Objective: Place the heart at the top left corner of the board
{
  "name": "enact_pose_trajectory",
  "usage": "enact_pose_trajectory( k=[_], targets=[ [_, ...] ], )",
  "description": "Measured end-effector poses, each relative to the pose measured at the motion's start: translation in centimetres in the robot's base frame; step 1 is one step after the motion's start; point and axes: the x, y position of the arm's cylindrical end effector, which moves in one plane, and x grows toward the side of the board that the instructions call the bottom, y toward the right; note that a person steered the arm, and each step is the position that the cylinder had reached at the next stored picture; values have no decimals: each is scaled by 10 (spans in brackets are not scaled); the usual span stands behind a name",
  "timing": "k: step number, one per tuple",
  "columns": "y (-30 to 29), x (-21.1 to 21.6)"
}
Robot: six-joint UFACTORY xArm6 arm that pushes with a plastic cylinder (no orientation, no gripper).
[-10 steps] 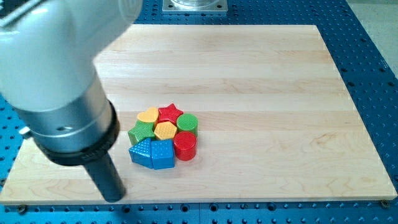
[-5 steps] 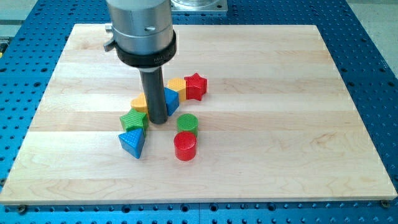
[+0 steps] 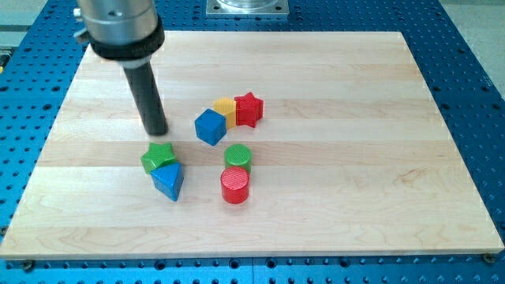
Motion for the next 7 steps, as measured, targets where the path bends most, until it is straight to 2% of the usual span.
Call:
enact_pose_trajectory(
  k=[1, 2, 3, 4, 7],
  targets=[
    [-1, -78],
    [-11, -87],
    [-29, -58],
    [-45, -117],
    [-49, -194]
  ],
)
